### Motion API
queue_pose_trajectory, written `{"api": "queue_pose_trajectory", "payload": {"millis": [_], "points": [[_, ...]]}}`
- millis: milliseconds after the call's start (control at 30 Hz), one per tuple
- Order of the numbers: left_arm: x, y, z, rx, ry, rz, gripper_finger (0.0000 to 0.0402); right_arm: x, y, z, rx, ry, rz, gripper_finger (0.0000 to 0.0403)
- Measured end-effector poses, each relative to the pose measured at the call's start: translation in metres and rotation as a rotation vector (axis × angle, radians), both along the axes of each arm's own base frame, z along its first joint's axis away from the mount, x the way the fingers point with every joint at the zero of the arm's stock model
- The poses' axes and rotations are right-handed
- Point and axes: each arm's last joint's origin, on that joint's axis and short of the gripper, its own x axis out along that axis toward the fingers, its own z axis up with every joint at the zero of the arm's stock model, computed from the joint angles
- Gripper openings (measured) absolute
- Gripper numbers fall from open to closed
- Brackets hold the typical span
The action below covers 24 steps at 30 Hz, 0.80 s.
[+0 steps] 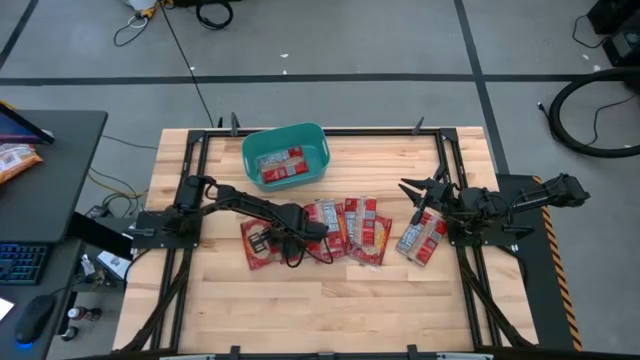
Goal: Sort popcorn bags into baskets
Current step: Stack the popcorn bag into the green bin
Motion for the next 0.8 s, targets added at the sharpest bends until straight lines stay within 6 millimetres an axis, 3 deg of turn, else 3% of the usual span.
{"api": "queue_pose_trajectory", "payload": {"millis": [233, 633, 800], "points": [[0.003, -0.006, 0.008, 0.100, 0.006, 0.025, 0.0005, 0.000, 0.000, 0.000, 0.000, 0.000, 0.000, 0.0080], [0.023, -0.004, 0.076, 0.238, -0.062, 0.208, 0.0002, 0.000, 0.000, 0.000, 0.000, 0.000, 0.000, 0.0080], [0.028, 0.012, 0.102, 0.298, -0.096, 0.319, 0.0001, 0.000, 0.000, 0.000, 0.000, 0.000, 0.000, 0.0080]]}}
